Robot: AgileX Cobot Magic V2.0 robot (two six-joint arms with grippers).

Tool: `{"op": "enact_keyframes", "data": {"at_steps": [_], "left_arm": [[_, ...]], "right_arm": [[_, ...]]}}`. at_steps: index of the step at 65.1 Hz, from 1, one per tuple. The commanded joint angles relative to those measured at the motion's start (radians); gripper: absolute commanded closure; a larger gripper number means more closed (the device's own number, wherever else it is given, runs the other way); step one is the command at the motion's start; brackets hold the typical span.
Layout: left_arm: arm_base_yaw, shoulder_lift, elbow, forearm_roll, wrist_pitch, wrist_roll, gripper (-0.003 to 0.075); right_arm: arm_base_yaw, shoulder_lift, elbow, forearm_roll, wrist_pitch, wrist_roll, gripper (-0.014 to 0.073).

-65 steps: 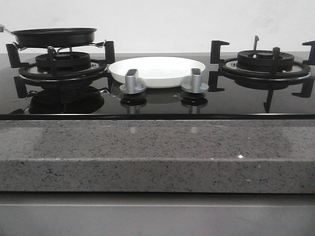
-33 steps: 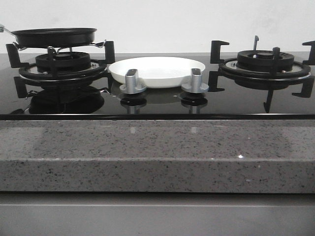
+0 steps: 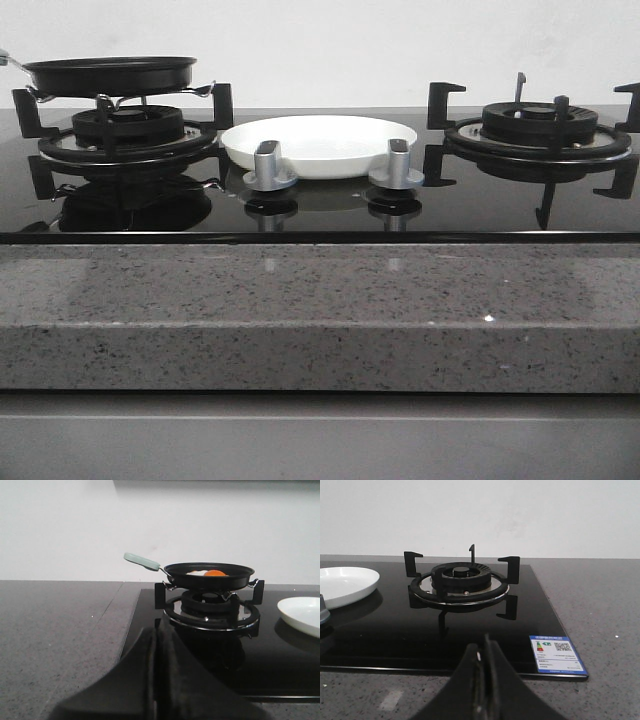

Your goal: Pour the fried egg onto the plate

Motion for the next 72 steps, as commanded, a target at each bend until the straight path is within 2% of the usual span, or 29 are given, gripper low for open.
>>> {"op": "enact_keyframes", "data": {"at_steps": [1, 8, 15, 28, 45, 51, 72], "left_arm": [[-0.001, -0.017, -0.004, -0.014, -0.105, -0.007, 0.0739], [-0.001, -0.017, -0.06, -0.068, -0.08, -0.007, 0.0739], [-0.001, -0.01, -0.172, -0.08, 0.02, -0.007, 0.0739], [-0.001, 0.08, -0.442, -0.08, 0.282, -0.007, 0.0739], [-0.001, 0.282, -0.689, -0.08, 0.49, -0.007, 0.0739], [-0.001, 0.332, -0.713, -0.08, 0.49, -0.007, 0.0739], [-0.001, 0.39, -0.713, -0.08, 0.484, -0.007, 0.0739]], "right_arm": [[0.001, -0.02, -0.008, 0.001, -0.103, -0.001, 0.066], [0.001, -0.02, -0.051, 0.003, -0.097, -0.001, 0.066], [0.001, -0.019, -0.145, 0.003, -0.046, -0.001, 0.066], [0.001, 0.064, -0.383, 0.002, 0.131, -0.001, 0.066], [0.001, 0.296, -0.666, 0.002, 0.369, -0.001, 0.066], [0.001, 0.364, -0.706, 0.002, 0.411, -0.001, 0.066], [0.001, 0.47, -0.709, 0.002, 0.422, -0.001, 0.066]]}}
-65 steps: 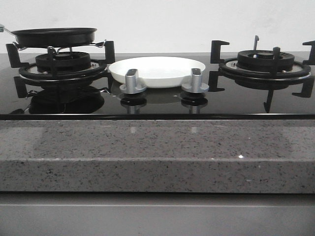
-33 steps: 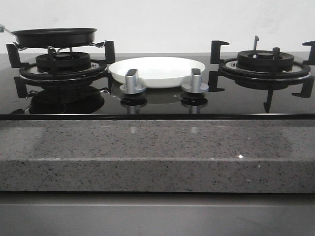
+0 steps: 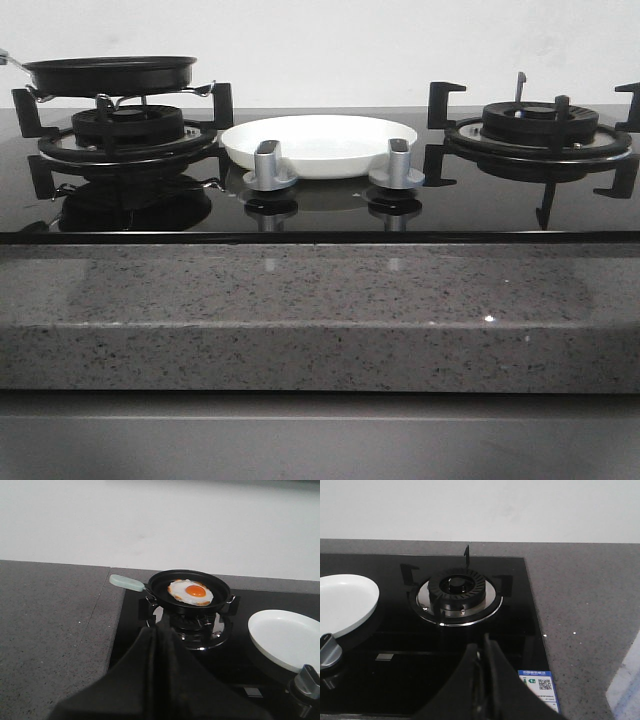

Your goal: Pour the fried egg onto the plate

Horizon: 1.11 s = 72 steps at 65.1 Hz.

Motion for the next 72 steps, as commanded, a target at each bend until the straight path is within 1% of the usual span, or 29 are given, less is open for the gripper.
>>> {"op": "enact_keyframes", "data": {"at_steps": [1, 22, 26, 28, 33, 34, 35, 36, 40, 42, 45, 51, 72], "left_arm": [[-0.001, 0.017, -0.036, -0.009, -0.071, -0.007, 0.0739], [-0.001, 0.017, -0.036, -0.006, -0.075, -0.007, 0.0738], [-0.001, 0.017, -0.036, -0.006, -0.075, -0.007, 0.0722], [-0.001, 0.017, -0.036, -0.005, -0.08, -0.007, 0.0681], [-0.001, 0.017, -0.036, 0.009, -0.09, -0.007, 0.0555], [-0.001, 0.017, -0.036, 0.016, -0.093, -0.007, 0.0508], [-0.001, 0.017, -0.036, 0.021, -0.094, -0.007, 0.0475], [-0.001, 0.017, -0.036, 0.025, -0.097, -0.007, 0.0426], [-0.001, 0.017, -0.036, 0.032, -0.109, -0.007, 0.0297], [-0.001, 0.017, -0.036, 0.032, -0.114, -0.007, 0.0258], [-0.001, 0.017, -0.036, 0.025, -0.112, -0.007, 0.0218], [-0.001, 0.017, -0.036, 0.016, -0.112, -0.007, 0.022], [-0.001, 0.017, -0.036, 0.016, -0.112, -0.007, 0.0284]], "right_arm": [[0.001, 0.023, -0.034, 0.002, -0.071, -0.001, 0.066], [0.001, 0.024, -0.034, 0.002, -0.065, -0.001, 0.066], [0.001, 0.024, -0.034, 0.002, -0.064, -0.001, 0.0634], [0.001, 0.024, -0.034, 0.002, -0.064, -0.001, 0.0592], [0.001, 0.024, -0.034, 0.0, -0.064, -0.001, 0.0438], [0.001, 0.024, -0.034, -0.003, -0.064, -0.001, 0.0389], [0.001, 0.024, -0.034, -0.005, -0.064, -0.001, 0.0355], [0.001, 0.024, -0.034, -0.008, -0.064, -0.001, 0.0322], [0.001, 0.024, -0.034, -0.014, -0.064, -0.001, 0.0187], [0.001, 0.024, -0.034, -0.014, -0.064, -0.001, 0.0151], [0.001, 0.024, -0.034, -0.014, -0.065, -0.001, 0.012], [0.001, 0.024, -0.034, -0.014, -0.064, -0.001, 0.0116], [0.001, 0.024, -0.034, -0.009, -0.076, -0.001, 0.0116]]}}
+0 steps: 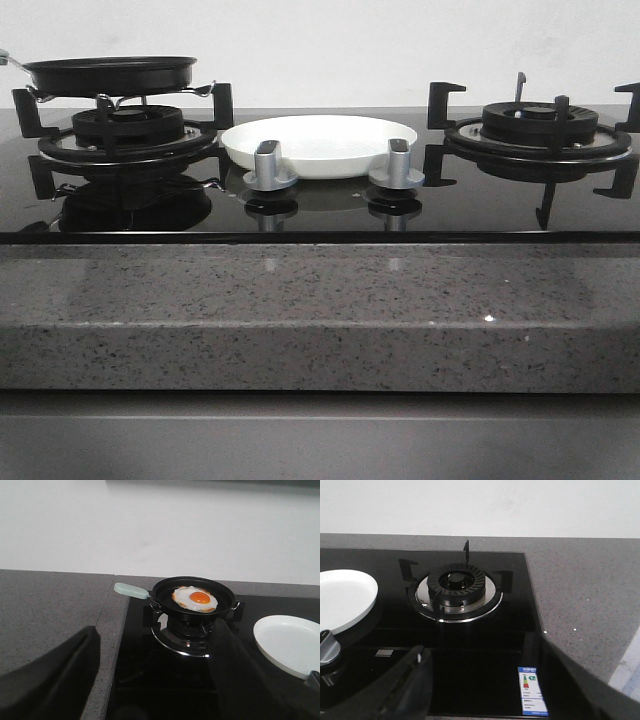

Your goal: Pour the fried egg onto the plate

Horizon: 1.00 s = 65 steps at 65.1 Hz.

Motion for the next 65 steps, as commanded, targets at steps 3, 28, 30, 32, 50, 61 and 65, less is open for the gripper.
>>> {"op": "enact_keyframes", "data": {"at_steps": [3, 28, 30, 32, 50, 61, 65], "left_arm": [[-0.001, 0.016, -0.036, -0.008, -0.087, -0.007, 0.0293], [-0.001, 0.016, -0.036, -0.008, -0.087, -0.007, 0.0354], [-0.001, 0.016, -0.036, -0.008, -0.087, -0.007, 0.0357], [-0.001, 0.016, -0.036, -0.008, -0.087, -0.007, 0.036], [-0.001, 0.016, -0.036, -0.008, -0.087, -0.007, 0.0367], [-0.001, 0.016, -0.036, -0.008, -0.087, -0.007, 0.0367], [-0.001, 0.016, -0.036, -0.008, -0.087, -0.007, 0.0367]], "right_arm": [[0.001, 0.012, -0.032, -0.009, -0.092, -0.001, 0.0116], [0.068, 0.198, -0.208, 0.064, 0.103, -0.064, 0.0116], [0.088, 0.225, -0.23, 0.079, 0.132, -0.089, 0.0116], [0.104, 0.253, -0.251, 0.094, 0.152, -0.112, 0.0118], [0.249, 0.565, -0.468, 0.177, 0.255, -0.178, 0.0118], [0.265, 0.738, -0.605, 0.218, 0.315, -0.178, 0.0118], [0.265, 0.803, -0.662, 0.225, 0.346, -0.178, 0.0118]]}}
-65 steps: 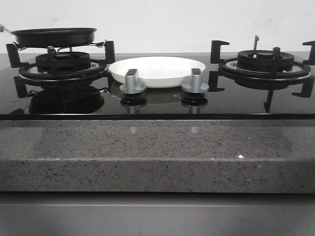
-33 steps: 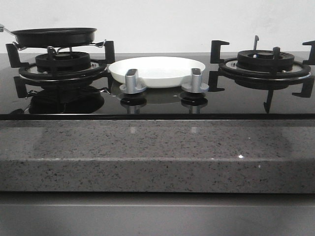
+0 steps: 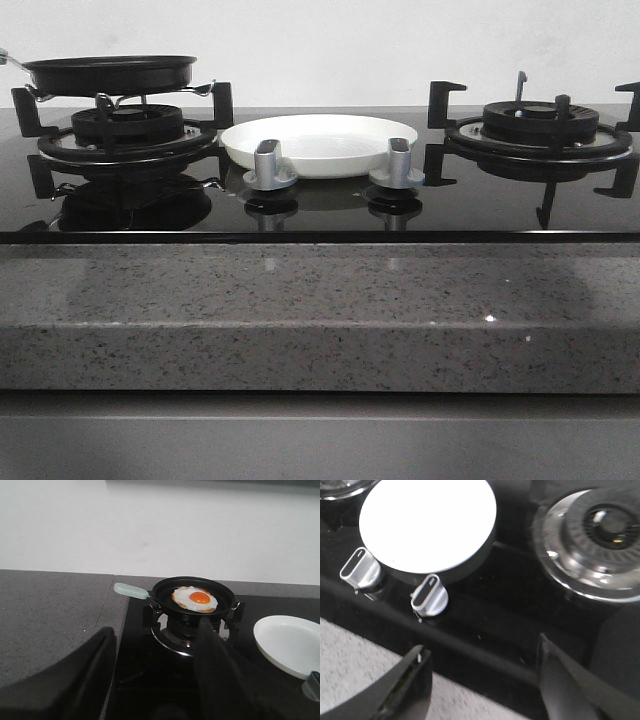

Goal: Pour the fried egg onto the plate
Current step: 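Move the right gripper down to the white plate rim and grasp it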

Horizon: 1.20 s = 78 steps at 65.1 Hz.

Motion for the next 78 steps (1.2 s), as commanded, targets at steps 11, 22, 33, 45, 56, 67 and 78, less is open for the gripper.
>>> {"op": "enact_keyframes", "data": {"at_steps": [11, 22, 33, 45, 56, 67, 78], "left_arm": [[-0.001, 0.016, -0.036, -0.008, -0.086, -0.007, 0.0367], [-0.001, 0.016, -0.036, -0.008, -0.086, -0.007, 0.0367], [-0.001, 0.016, -0.036, -0.008, -0.086, -0.007, 0.0367], [-0.001, 0.016, -0.036, -0.008, -0.086, -0.007, 0.0367], [-0.001, 0.016, -0.036, -0.008, -0.086, -0.007, 0.0367], [-0.001, 0.016, -0.036, -0.008, -0.086, -0.007, 0.0367], [-0.001, 0.016, -0.036, -0.008, -0.086, -0.007, 0.0367]], "right_arm": [[0.003, 0.211, -0.252, 0.028, 0.044, -0.011, 0.0118], [0.003, 0.348, -0.394, 0.029, 0.107, -0.004, 0.0118], [-0.013, 0.487, -0.527, 0.029, 0.184, 0.006, 0.0118], [-0.051, 0.611, -0.646, 0.097, 0.241, 0.009, 0.0184], [-0.072, 0.717, -0.745, 0.172, 0.29, 0.009, 0.0223], [-0.075, 0.809, -0.834, 0.2, 0.326, 0.009, 0.0223], [-0.075, 0.882, -0.91, 0.206, 0.369, 0.009, 0.0223]]}}
